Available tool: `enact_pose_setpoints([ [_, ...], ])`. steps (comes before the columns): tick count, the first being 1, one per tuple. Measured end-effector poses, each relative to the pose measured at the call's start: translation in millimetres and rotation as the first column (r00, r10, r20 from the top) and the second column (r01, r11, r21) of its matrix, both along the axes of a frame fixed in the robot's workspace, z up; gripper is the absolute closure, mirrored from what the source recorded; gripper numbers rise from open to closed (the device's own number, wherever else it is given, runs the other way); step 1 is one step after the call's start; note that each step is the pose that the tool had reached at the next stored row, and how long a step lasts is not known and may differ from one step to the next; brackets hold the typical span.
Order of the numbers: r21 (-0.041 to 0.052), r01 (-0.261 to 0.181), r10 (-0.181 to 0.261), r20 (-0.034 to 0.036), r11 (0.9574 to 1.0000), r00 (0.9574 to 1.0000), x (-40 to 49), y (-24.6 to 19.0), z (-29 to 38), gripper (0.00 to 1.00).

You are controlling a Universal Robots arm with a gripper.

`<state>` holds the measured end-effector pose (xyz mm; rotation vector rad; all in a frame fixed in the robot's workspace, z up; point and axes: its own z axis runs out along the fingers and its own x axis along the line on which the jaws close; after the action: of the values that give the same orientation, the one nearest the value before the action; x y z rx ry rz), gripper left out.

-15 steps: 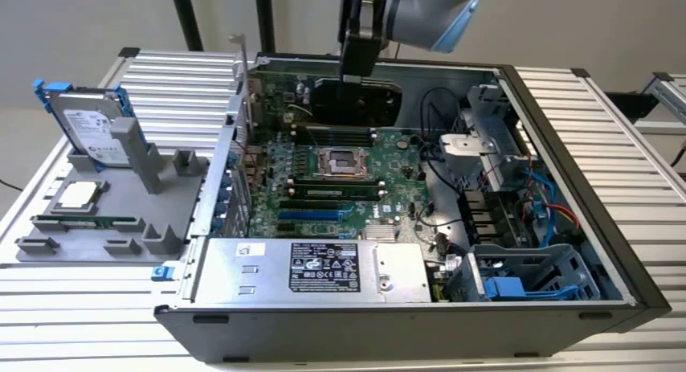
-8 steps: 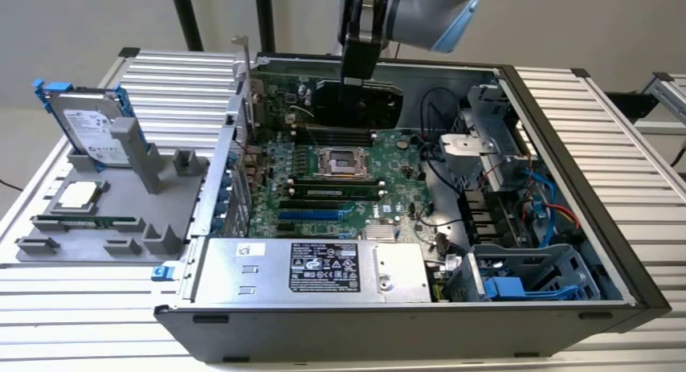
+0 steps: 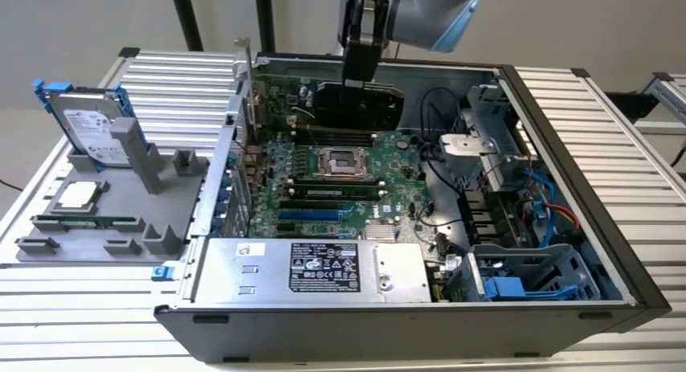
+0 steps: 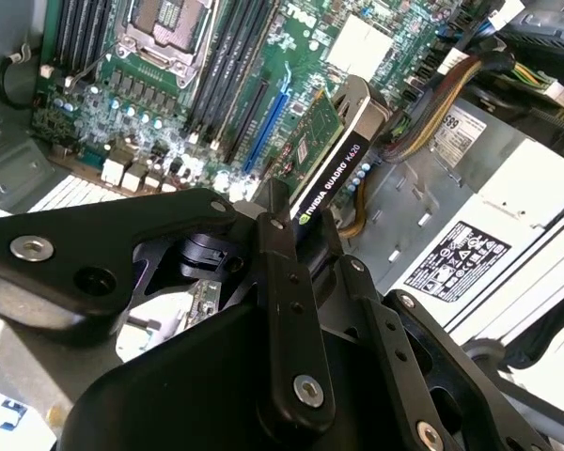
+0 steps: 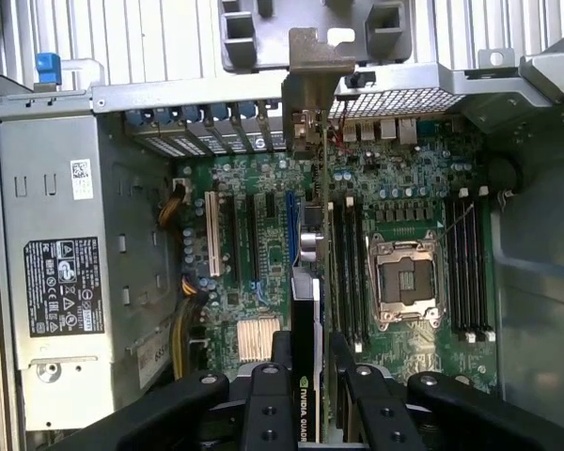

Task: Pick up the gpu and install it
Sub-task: 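Insert the gpu into the slot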

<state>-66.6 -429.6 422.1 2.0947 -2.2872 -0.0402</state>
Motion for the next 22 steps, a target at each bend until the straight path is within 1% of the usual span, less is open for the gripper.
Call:
enact_pose_setpoints([
  [7,0.0000,0.000,0.000,0.0000,1.0000,1.0000,0.2,0.0,-1.7,1.00],
  [22,-0.0002,0.000,0.000,0.0000,1.0000,1.0000,1.2,0.0,-7.7,1.00],
])
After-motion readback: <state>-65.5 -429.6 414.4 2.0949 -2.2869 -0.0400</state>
